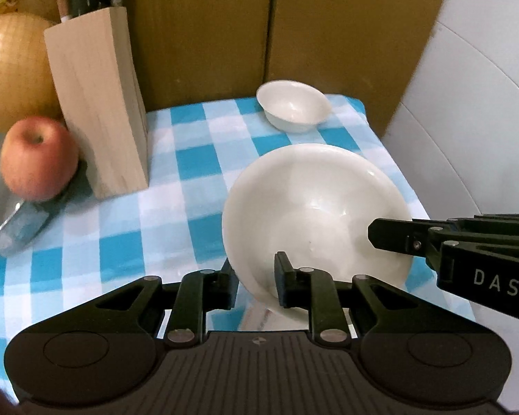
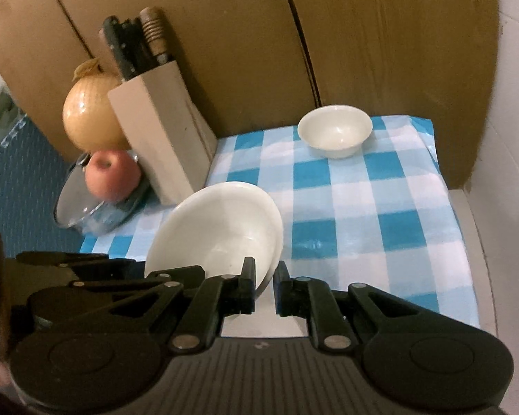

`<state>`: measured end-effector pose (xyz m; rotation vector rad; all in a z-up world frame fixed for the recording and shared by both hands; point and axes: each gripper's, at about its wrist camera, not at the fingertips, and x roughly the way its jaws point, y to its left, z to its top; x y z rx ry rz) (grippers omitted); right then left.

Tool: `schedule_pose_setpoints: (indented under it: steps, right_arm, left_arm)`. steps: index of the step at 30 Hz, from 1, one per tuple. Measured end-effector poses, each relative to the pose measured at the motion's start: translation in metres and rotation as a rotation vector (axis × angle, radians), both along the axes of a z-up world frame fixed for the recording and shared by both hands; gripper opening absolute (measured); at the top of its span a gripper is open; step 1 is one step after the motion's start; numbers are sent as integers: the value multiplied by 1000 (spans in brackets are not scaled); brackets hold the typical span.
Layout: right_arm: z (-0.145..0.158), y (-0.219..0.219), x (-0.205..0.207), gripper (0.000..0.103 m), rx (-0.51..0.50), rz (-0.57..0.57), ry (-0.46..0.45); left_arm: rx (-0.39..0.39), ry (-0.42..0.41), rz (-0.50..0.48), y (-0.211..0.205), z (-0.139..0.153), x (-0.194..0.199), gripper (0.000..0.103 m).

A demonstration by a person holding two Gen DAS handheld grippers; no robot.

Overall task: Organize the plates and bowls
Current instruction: 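Carry the second bowl over the plate stack with the right gripper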

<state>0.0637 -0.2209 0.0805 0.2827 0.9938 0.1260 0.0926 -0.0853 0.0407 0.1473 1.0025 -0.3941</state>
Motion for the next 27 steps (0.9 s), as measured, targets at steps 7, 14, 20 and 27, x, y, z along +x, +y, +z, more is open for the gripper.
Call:
schedule_pose_setpoints:
  steps: [7, 14, 20, 27]
  right_arm:
    - [-3, 7, -30, 9, -8, 12, 34]
    - [-15, 11, -48, 9, -15, 18, 77]
    - [-21, 12, -51, 10, -21, 21, 94]
    - [-22, 13, -51, 10, -23, 23, 104]
  left_arm:
    - [-2, 34, -37, 8, -8, -30, 29]
    - [15, 61, -72, 11, -19, -51, 30]
    - [31, 68, -74, 10, -26, -54, 30]
    - [41, 71, -77, 9, -28, -56, 30]
